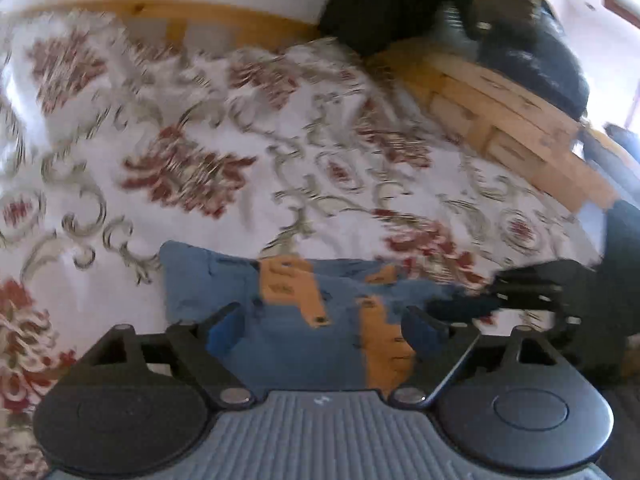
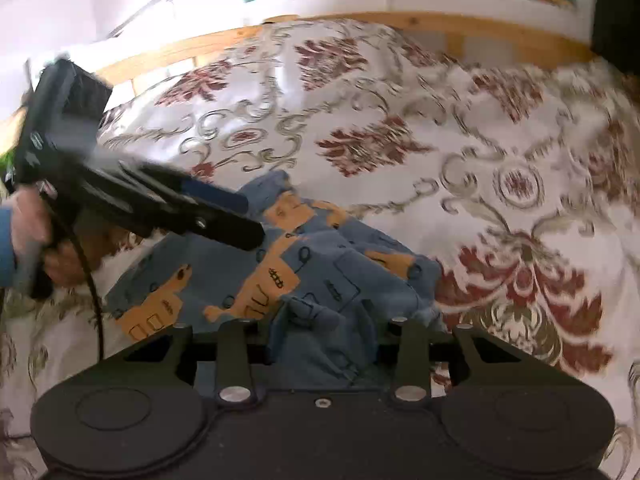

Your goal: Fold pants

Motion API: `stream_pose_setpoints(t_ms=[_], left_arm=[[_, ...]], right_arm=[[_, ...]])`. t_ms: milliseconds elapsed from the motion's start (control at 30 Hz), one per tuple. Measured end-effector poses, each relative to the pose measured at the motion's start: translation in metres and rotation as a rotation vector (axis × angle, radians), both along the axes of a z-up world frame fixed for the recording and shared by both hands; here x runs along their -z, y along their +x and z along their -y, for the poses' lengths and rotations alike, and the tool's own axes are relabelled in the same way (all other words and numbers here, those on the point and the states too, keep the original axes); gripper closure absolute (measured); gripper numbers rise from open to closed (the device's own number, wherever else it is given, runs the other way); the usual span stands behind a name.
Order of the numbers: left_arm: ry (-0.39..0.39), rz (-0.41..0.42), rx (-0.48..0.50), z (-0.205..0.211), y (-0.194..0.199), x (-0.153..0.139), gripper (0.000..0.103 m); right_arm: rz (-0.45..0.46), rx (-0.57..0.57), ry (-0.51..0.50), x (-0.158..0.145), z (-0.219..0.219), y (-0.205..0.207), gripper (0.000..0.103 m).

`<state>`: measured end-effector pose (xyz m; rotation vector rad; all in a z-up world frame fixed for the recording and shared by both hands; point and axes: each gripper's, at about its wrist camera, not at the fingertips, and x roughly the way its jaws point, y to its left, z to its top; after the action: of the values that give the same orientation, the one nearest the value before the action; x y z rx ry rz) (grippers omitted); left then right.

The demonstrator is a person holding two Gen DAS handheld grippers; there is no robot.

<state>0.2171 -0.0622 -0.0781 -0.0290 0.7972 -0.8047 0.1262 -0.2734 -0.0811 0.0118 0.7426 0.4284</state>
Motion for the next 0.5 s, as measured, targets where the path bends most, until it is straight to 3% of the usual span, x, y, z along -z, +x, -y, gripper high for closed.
stream_pose_setpoints(t_ms=[67,133,233,300,367,433,500], left_arm=[[-0.005,-0.055,-0.028,-0.006,0.013,0.015,0.015],[-0.06,-0.088,-0.02,-0.02,0.018,0.023,0.016],[-0.047,-0.087,-0.008,-0.027,0.019,0.019,0.016],[-0.055,-0.106,-0.044,-0.031,0.018,0.008,0.014],[-0.083,-0.095,-0.049,-0.036,0.012,-0.006,0.01],[-0.084,-0.079,-0.025,-0.039,-0.001,-0.017,0.009],[-0.021,-0.073,0.006,-0.036,-0.016,-0.018,0.009]], right_arm=[[-0.045,0.048,0.065,0.005,0.011,0.004,0.063],[-0.087,0.1,0.132,0.007,0.024,0.006,0.063],[-0.058,0.155,0.146,-0.002,0.033,-0.001,0.058],[0.006,0.149,0.175,-0.012,0.032,-0.008,0.03],[0.037,0.102,0.217,-0.018,0.028,-0.007,0.031],[0.009,0.068,0.254,-0.016,0.021,-0.002,0.037],[-0.032,0.043,0.22,-0.009,0.012,0.001,0.052]])
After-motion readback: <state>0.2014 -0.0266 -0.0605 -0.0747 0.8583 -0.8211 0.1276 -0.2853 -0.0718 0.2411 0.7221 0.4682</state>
